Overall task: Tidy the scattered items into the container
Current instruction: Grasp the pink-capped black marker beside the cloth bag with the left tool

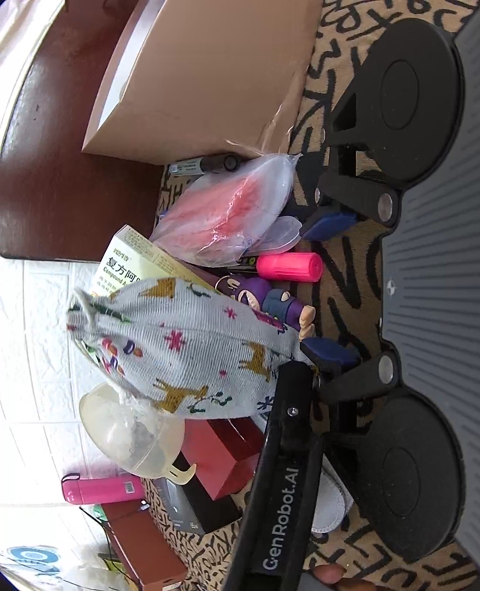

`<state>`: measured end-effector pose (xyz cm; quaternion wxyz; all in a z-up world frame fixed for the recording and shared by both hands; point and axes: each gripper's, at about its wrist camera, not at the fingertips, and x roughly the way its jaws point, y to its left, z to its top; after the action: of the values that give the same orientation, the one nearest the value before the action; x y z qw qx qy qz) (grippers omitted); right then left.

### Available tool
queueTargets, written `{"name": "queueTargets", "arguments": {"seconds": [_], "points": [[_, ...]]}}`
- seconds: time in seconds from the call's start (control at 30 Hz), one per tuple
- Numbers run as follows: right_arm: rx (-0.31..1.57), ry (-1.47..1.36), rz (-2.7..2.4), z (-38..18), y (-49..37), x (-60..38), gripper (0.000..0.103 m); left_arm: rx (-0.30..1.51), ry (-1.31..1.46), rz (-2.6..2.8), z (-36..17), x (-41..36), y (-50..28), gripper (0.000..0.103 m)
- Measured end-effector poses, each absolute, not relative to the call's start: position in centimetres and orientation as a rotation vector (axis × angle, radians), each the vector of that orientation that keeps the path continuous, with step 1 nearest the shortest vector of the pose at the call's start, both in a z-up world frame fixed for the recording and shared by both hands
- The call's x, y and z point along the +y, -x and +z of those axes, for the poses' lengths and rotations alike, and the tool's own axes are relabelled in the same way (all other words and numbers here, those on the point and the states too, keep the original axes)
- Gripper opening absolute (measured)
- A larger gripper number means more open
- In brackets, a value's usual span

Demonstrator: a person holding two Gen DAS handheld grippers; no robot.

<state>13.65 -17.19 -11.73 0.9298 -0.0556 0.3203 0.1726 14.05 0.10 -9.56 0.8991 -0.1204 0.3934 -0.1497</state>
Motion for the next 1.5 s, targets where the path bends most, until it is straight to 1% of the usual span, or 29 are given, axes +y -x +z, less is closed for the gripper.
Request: {"name": "queueTargets", "arguments": {"seconds": [0.03,0.07,0.23,0.3,0.37,0.47,0.5,0.53,0.67,0.7,0.77,0.83,0.93,1.03,1.1,1.13,1.2,1.27,1.3,1.33,1.37,1.4,1.5], "points": [[0.657,0.119,0.349,-11.6,-13.6,-17.2,0.036,0.818,0.253,-0.314,-9.6,0.2,-14.0,0.037],[0.657,0.127,0.339,-11.6,-13.6,-17.2,0.019,0.822,0.257,-0.313,-9.6,0.3,-14.0,0.035],[0.682,0.095,0.348,-11.2,-13.1,-18.0,0.018,0.836,0.265,-0.302,-9.5,0.6,-13.4,0.021],[0.689,0.100,0.360,-11.0,-12.5,-18.1,0.018,0.838,0.254,-0.294,-9.5,0.6,-13.0,0.017],[0.700,0.117,0.371,-10.9,-11.6,-18.2,0.018,0.838,0.247,-0.283,-9.5,0.7,-12.5,0.014],[0.721,0.119,0.388,-10.8,-10.0,-18.6,0.018,0.844,0.255,-0.287,-9.3,1.0,-11.6,0.014],[0.728,0.116,0.393,-10.7,-9.4,-18.8,0.018,0.846,0.252,-0.297,-9.1,0.9,-11.3,0.023],[0.733,0.113,0.396,-10.6,-8.9,-18.9,0.018,0.847,0.244,-0.312,-8.9,0.8,-10.8,0.036],[0.749,0.104,0.411,-10.3,-7.7,-19.2,0.020,0.834,0.223,-0.354,-8.2,-0.3,-9.6,0.036],[0.747,0.098,0.408,-10.2,-7.6,-19.1,0.020,0.834,0.225,-0.362,-8.2,-0.6,-9.6,0.039],[0.734,0.083,0.388,-9.9,-7.4,-19.3,0.020,0.834,0.233,-0.382,-8.0,-1.2,-9.6,0.047],[0.724,0.072,0.380,-9.7,-7.4,-19.6,0.020,0.836,0.250,-0.397,-7.9,-1.7,-9.8,0.058],[0.723,0.069,0.374,-9.7,-7.3,-19.9,0.020,0.842,0.261,-0.419,-7.9,-2.7,-10.1,0.059],[0.726,0.061,0.373,-9.8,-7.4,-20.1,0.024,0.858,0.258,-0.431,-8.2,-3.9,-10.7,0.061],[0.732,0.062,0.374,-10.0,-7.5,-20.1,0.027,0.866,0.253,-0.442,-8.4,-4.8,-11.2,0.061],[0.741,0.066,0.389,-10.1,-7.5,-20.0,0.027,0.869,0.248,-0.446,-8.6,-5.2,-11.4,0.061],[0.751,0.086,0.440,-10.2,-7.4,-19.8,0.022,0.877,0.240,-0.445,-8.9,-5.9,-11.9,0.062],[0.751,0.109,0.500,-10.1,-6.8,-19.4,0.022,0.884,0.238,-0.437,-9.3,-6.2,-12.4,0.061],[0.749,0.128,0.508,-10.1,-6.7,-19.2,0.022,0.882,0.232,-0.432,-9.5,-6.3,-12.6,0.059],[0.746,0.143,0.492,-10.1,-6.6,-19.1,0.023,0.874,0.214,-0.424,-9.6,-6.5,-12.7,0.049],[0.744,0.147,0.465,-10.1,-6.7,-19.2,0.025,0.868,0.184,-0.405,-9.7,-6.6,-12.8,0.037],[0.748,0.140,0.441,-10.0,-6.8,-19.4,0.029,0.863,0.160,-0.388,-9.7,-6.8,-12.9,0.021],[0.755,0.082,0.387,-9.6,-7.2,-20.8,0.034,0.872,0.195,-0.381,-9.7,-6.1,-13.1,0.018]]}}
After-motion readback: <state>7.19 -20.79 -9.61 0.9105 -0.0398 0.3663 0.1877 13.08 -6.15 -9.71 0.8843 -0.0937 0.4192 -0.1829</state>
